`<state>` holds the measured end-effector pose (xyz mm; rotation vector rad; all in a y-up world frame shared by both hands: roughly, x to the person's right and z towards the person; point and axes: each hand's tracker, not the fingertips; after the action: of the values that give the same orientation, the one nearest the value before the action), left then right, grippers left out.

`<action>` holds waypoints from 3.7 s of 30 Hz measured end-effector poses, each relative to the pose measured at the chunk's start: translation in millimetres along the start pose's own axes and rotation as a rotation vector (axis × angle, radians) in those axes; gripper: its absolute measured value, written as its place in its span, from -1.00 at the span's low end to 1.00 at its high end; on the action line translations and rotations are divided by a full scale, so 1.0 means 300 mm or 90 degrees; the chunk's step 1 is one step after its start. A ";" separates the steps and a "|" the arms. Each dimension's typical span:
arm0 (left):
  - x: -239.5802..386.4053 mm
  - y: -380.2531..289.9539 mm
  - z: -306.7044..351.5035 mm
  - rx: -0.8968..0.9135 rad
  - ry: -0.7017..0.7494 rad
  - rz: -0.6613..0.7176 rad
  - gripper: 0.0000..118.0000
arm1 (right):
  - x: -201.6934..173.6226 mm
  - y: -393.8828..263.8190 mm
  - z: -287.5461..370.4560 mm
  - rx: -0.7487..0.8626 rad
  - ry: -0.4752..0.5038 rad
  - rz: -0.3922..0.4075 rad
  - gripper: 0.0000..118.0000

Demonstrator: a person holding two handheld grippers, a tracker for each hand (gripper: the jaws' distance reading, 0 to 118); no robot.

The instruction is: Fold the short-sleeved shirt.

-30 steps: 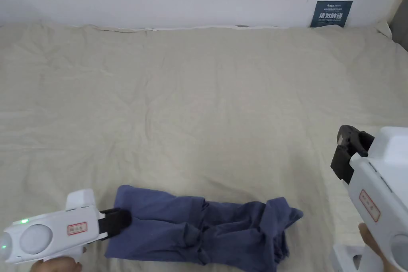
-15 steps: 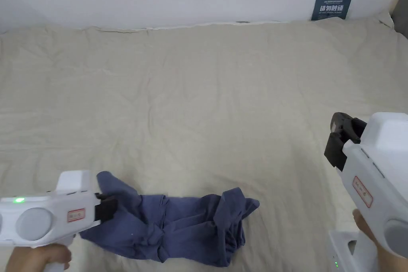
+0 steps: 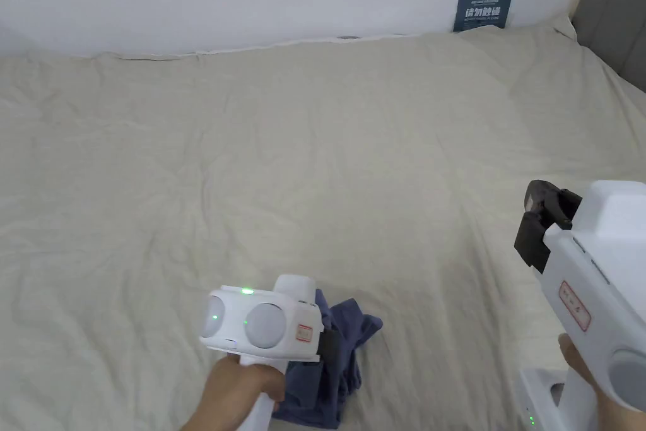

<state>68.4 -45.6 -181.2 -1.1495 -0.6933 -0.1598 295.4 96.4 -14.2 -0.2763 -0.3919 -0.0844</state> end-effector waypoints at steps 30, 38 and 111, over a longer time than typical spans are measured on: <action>-0.095 -0.238 0.154 0.292 0.125 0.054 -0.99 | -0.050 -0.003 0.017 -0.001 0.026 0.004 -0.98; 0.054 -0.228 -0.054 0.270 0.083 0.005 -0.99 | -0.015 -0.015 0.012 -0.012 0.018 0.008 -0.98; -0.365 -0.156 0.659 0.614 0.329 0.033 -1.00 | -0.498 -0.411 -0.182 -0.151 0.182 0.114 -0.98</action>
<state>-122.1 83.4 -162.9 -0.1726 -0.2076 -0.0551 161.2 -33.1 -89.8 -0.5255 -0.0713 0.0059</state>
